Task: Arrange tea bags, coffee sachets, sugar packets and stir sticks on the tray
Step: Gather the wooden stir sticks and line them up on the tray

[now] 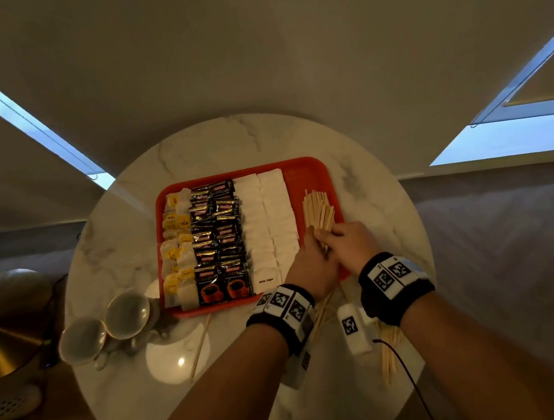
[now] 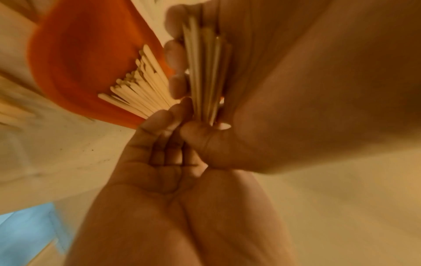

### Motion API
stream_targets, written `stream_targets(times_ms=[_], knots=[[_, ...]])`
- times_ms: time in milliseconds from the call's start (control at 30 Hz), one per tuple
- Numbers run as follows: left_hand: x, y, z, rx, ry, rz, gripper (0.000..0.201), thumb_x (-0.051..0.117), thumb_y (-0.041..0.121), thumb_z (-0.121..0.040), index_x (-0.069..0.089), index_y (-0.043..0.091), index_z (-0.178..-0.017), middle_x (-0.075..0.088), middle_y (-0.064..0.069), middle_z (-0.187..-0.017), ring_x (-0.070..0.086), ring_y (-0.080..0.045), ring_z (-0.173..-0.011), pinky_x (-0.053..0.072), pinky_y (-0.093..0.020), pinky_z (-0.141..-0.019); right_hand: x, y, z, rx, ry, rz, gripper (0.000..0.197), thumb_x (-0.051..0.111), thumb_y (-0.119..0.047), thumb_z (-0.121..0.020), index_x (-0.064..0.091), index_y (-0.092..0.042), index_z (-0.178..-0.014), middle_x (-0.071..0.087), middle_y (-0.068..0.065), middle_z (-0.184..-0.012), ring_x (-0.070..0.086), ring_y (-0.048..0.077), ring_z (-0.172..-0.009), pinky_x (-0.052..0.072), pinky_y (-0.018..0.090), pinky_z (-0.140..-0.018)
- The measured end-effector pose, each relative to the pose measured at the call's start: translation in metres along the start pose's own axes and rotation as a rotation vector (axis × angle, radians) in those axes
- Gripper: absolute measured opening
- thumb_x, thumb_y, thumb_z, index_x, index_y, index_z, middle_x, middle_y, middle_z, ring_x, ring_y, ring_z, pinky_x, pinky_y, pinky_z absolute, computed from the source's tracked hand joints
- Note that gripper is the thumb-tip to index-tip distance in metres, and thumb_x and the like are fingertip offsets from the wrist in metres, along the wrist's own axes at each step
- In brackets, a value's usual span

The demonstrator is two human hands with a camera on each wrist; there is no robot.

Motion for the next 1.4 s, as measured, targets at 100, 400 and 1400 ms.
stream_targets(times_ms=[100,400,1400], knots=[[-0.002,0.003,-0.013,-0.044,-0.049,0.011,0.061,0.029,0.041,-0.107,0.016,0.016,-0.161,0.041,-0.019,-0.157,0.050,-0.036,-0.135,0.041,-0.040,-0.110,-0.012,0.000,-0.026,-0.007,-0.060,0.014,0.028,0.065,-0.035,-0.096,0.076,-0.010,-0.095,0.075,0.010,-0.085,0.071,0.026,-0.078,0.060,0.038,-0.079],[-0.005,-0.002,-0.062,-0.120,0.319,-0.114,0.031,0.043,0.023,-0.107,0.063,0.007,-0.124,0.064,-0.015,-0.112,0.063,-0.032,-0.100,0.044,-0.029,-0.078,-0.019,-0.010,-0.084,-0.120,-0.111,0.186,0.024,0.065,-0.030,-0.096,0.072,-0.010,-0.108,0.071,0.008,-0.095,0.067,0.026,-0.089,0.052,0.034,-0.078],[-0.048,-0.112,0.062,-0.180,0.448,-0.354,0.011,0.058,0.035,-0.099,0.065,0.026,-0.100,0.059,0.011,-0.097,0.059,-0.013,-0.088,0.052,-0.031,-0.077,0.018,0.026,0.012,-0.168,-0.105,0.589,0.021,0.062,-0.040,-0.095,0.060,-0.020,-0.089,0.061,-0.004,-0.084,0.060,0.015,-0.079,0.052,0.032,-0.071]])
Point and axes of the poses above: each hand's wrist, its own z-axis away from the middle knuckle, its own x-axis out of the palm, y = z × x, the point moved 3 cm from there along -z, towards the middle knuckle
